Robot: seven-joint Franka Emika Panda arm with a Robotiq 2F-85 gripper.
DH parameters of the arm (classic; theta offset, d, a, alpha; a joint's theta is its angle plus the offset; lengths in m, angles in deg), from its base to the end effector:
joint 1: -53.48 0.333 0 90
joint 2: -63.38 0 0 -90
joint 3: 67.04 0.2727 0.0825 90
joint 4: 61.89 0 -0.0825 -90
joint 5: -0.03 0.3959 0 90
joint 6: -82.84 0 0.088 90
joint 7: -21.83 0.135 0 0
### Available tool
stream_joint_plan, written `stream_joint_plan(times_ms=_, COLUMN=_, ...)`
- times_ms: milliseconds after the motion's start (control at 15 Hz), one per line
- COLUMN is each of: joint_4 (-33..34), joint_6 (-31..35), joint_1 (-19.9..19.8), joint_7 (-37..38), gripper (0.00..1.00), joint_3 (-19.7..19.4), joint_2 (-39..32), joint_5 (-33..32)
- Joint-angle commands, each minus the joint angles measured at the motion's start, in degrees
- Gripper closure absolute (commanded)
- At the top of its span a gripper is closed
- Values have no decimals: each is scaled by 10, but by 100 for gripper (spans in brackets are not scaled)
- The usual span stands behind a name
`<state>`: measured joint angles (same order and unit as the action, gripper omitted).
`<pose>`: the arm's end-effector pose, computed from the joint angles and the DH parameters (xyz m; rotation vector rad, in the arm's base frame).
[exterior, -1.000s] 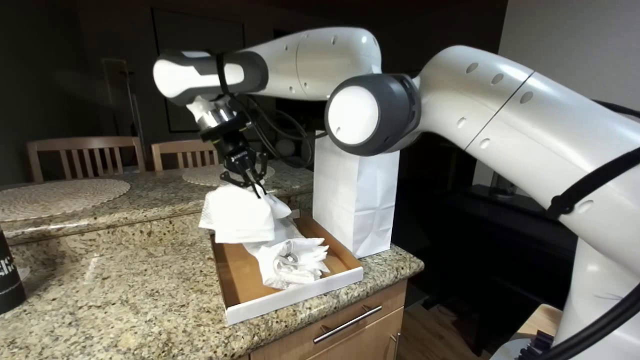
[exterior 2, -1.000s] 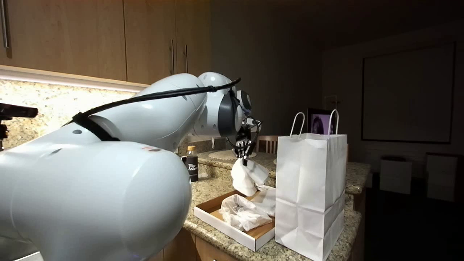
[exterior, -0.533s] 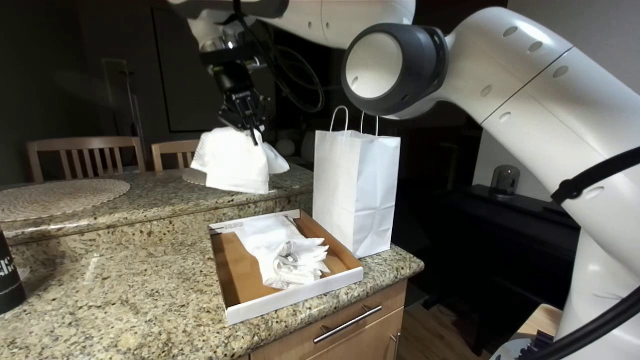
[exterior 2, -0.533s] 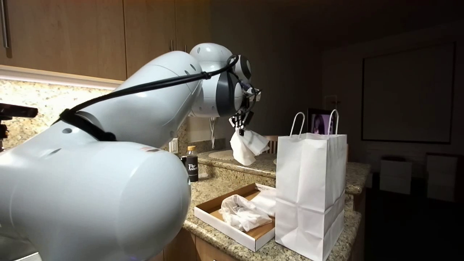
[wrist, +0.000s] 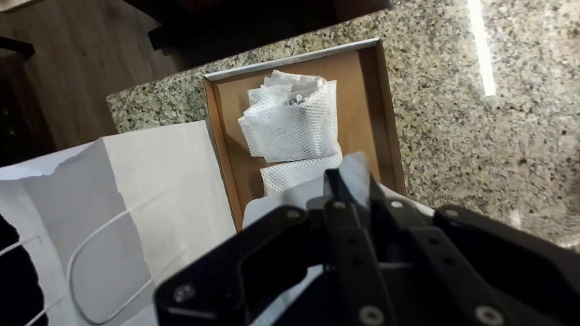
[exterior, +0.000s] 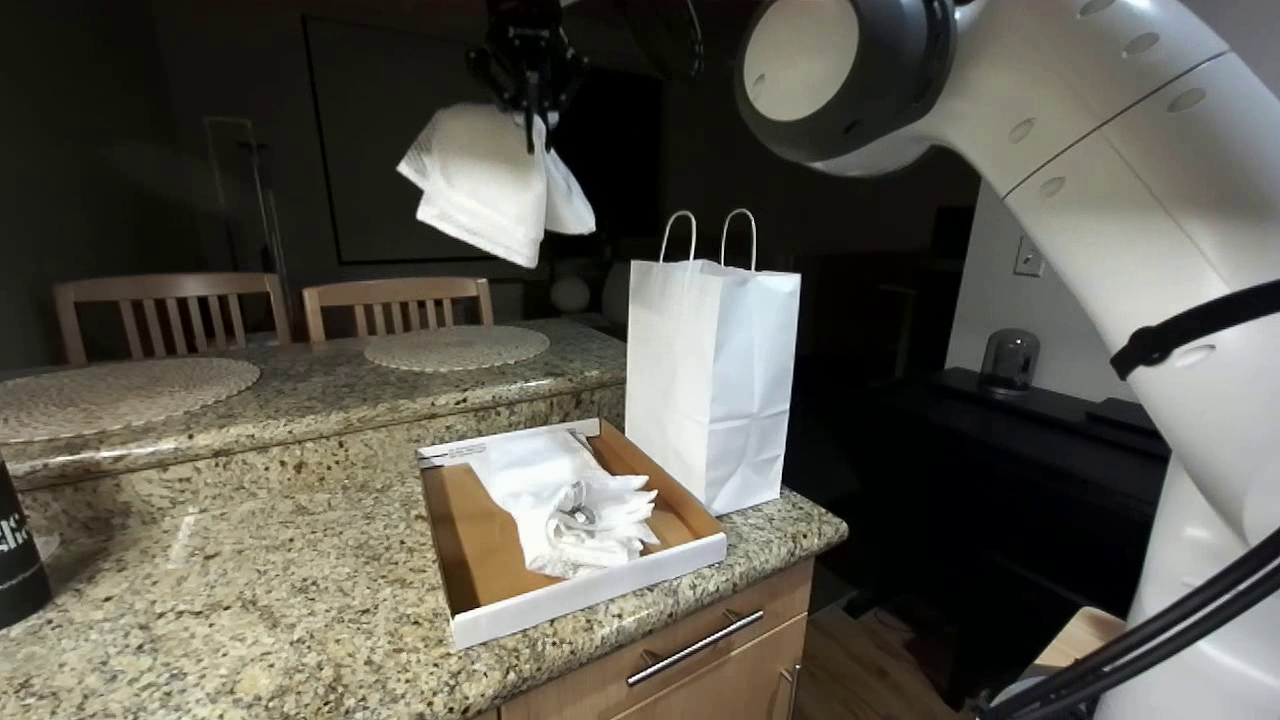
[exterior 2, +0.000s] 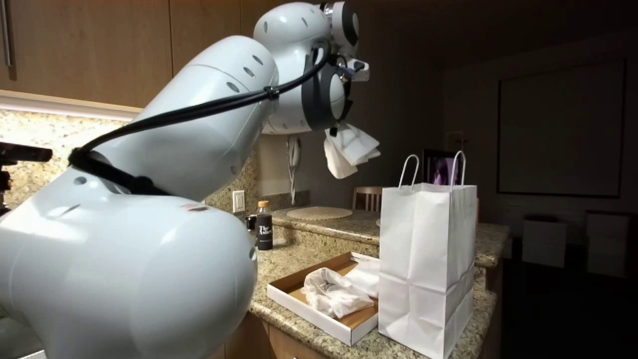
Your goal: Pick a cloth on the box and put it in the bag
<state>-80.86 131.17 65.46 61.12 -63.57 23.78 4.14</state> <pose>0.5749 0.1507 0.6200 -3.0631 0.5948 0.3151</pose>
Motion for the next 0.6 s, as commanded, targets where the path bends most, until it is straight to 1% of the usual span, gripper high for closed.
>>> stream_joint_plan(times_ms=0, joint_4=-3, joint_6=0, joint_1=-54, joint_7=41, gripper=91, joint_3=8, joint_2=50, joint_5=55)
stream_joint_plan(times_ms=200, joint_4=-8, joint_6=1, joint_1=-106, joint_7=31, gripper=92, joint_3=9, joint_2=85, joint_5=86)
stream_joint_plan(times_ms=400, joint_4=-18, joint_6=-6, joint_1=-157, joint_7=19, gripper=92, joint_3=5, joint_2=109, joint_5=103)
stream_joint_plan(times_ms=533, joint_4=-26, joint_6=-17, joint_1=-192, joint_7=-10, gripper=92, joint_3=4, joint_2=116, joint_5=112)
